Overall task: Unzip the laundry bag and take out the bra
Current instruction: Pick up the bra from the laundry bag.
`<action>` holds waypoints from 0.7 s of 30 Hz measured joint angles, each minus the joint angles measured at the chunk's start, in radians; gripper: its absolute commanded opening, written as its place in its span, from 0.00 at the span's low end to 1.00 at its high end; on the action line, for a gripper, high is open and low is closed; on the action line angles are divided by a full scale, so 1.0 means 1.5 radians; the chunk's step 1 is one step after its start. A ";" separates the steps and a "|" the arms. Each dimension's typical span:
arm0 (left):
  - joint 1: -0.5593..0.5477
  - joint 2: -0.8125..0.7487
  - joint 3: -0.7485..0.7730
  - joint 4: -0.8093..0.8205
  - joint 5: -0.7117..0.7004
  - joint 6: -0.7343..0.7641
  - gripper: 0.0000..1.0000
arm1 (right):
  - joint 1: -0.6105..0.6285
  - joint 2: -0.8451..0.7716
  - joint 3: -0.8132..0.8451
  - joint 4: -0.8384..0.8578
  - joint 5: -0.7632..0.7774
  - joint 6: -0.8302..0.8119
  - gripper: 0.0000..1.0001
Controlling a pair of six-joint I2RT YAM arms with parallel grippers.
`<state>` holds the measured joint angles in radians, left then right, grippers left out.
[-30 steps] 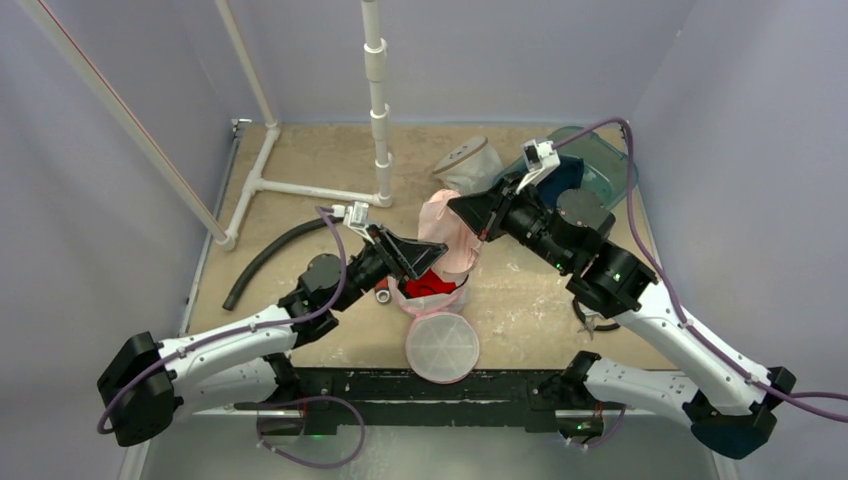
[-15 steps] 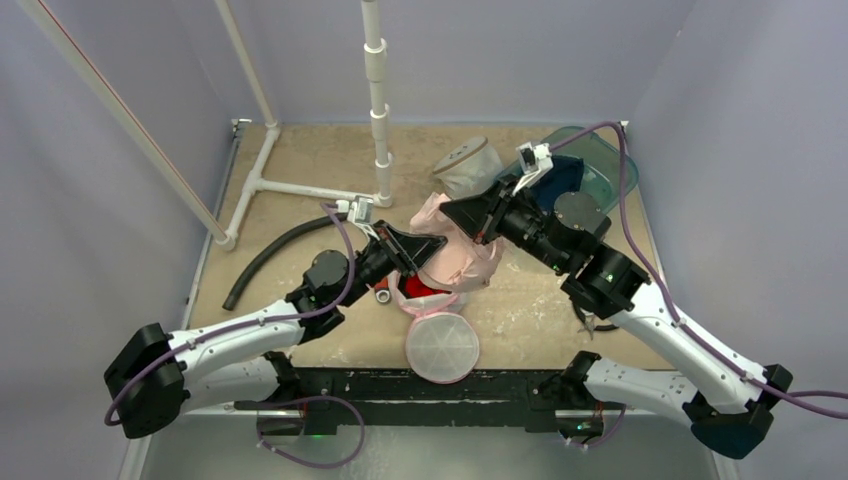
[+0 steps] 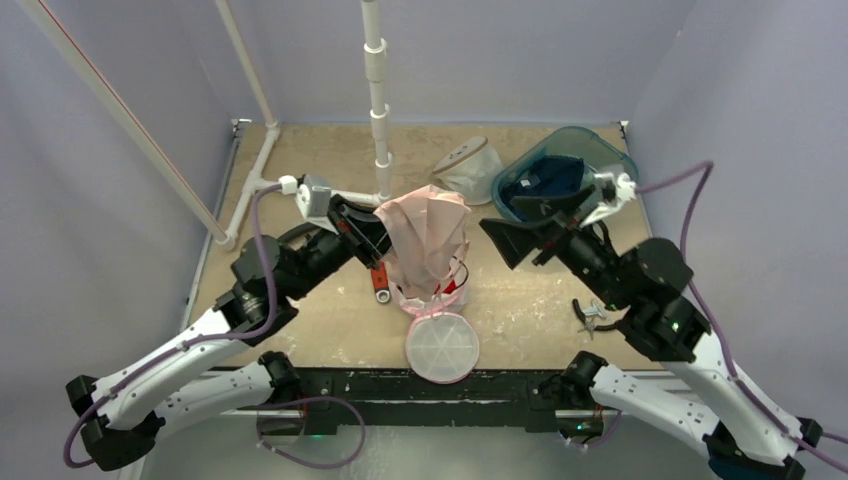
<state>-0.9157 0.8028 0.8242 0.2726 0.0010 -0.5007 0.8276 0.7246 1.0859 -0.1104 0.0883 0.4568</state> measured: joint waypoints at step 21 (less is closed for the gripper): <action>0.000 0.064 0.224 -0.164 0.218 0.151 0.00 | -0.002 -0.016 -0.181 0.313 -0.380 -0.067 0.96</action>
<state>-0.9154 0.8993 1.1595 0.0265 0.3286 -0.2737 0.8242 0.7010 0.8150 0.3592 -0.4824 0.3565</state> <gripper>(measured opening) 0.030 0.980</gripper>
